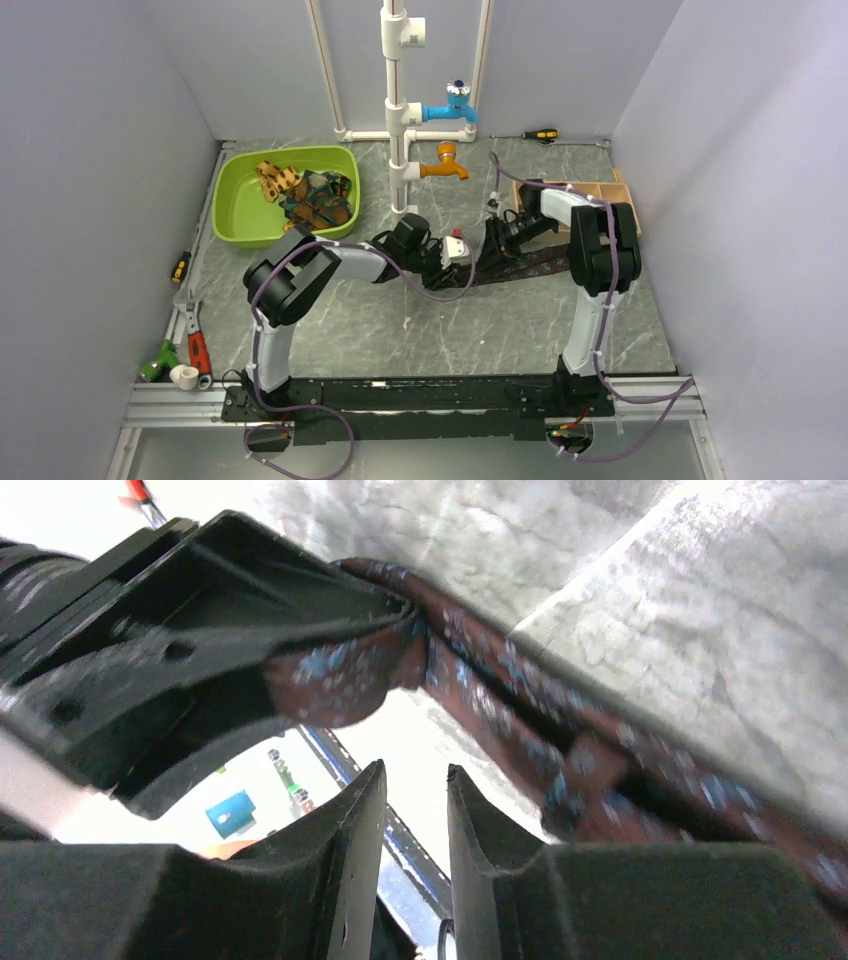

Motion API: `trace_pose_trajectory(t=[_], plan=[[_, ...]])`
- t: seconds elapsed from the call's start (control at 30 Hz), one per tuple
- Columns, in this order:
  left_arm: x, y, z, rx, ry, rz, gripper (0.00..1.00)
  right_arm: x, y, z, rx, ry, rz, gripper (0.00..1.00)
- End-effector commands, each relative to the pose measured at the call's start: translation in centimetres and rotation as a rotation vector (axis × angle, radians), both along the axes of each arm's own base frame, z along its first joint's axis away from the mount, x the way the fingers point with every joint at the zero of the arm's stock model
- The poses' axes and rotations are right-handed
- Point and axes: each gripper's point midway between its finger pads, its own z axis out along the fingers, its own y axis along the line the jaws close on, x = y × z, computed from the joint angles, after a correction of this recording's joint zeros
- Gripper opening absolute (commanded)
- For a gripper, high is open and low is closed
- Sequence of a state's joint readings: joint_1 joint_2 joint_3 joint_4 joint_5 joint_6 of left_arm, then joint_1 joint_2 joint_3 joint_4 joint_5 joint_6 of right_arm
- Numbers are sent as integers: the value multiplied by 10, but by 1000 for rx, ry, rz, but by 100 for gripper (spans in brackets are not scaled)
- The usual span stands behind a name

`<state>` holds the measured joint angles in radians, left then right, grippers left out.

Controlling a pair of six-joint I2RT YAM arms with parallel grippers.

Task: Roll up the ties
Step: Roll the tie at the center of the board.

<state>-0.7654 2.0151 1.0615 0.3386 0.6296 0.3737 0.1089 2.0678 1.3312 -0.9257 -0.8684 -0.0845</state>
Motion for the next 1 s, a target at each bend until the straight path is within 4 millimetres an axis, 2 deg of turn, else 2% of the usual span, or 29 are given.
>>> trace_pose_trajectory(t=[0.0, 0.1, 0.2, 0.37, 0.57, 0.7, 0.8, 0.9, 0.97], plan=[[-50, 68, -58, 320, 246, 16, 12, 14, -20, 26, -17, -145, -15, 31], [-54, 74, -61, 361, 260, -10, 12, 21, -42, 21, -66, -158, -18, 31], [-51, 77, -65, 407, 271, -2, 11, 24, -41, 27, -42, -166, -20, 32], [-43, 73, -63, 441, 283, 33, 12, 18, -6, 40, 79, -144, -47, 41], [-54, 68, -66, 481, 324, 43, 16, 11, 33, 34, 157, -80, -37, 46], [-56, 68, -67, 494, 311, 38, 16, 11, 54, 32, 197, -56, -23, 54], [-55, 68, -67, 505, 306, 34, 16, 5, 61, 28, 204, -30, -6, 51], [-55, 70, -69, 513, 306, 36, 16, -5, 60, 18, 188, -5, 14, 46], [-55, 70, -69, 515, 308, 41, 16, -9, 55, 6, 151, -8, 36, 38]])
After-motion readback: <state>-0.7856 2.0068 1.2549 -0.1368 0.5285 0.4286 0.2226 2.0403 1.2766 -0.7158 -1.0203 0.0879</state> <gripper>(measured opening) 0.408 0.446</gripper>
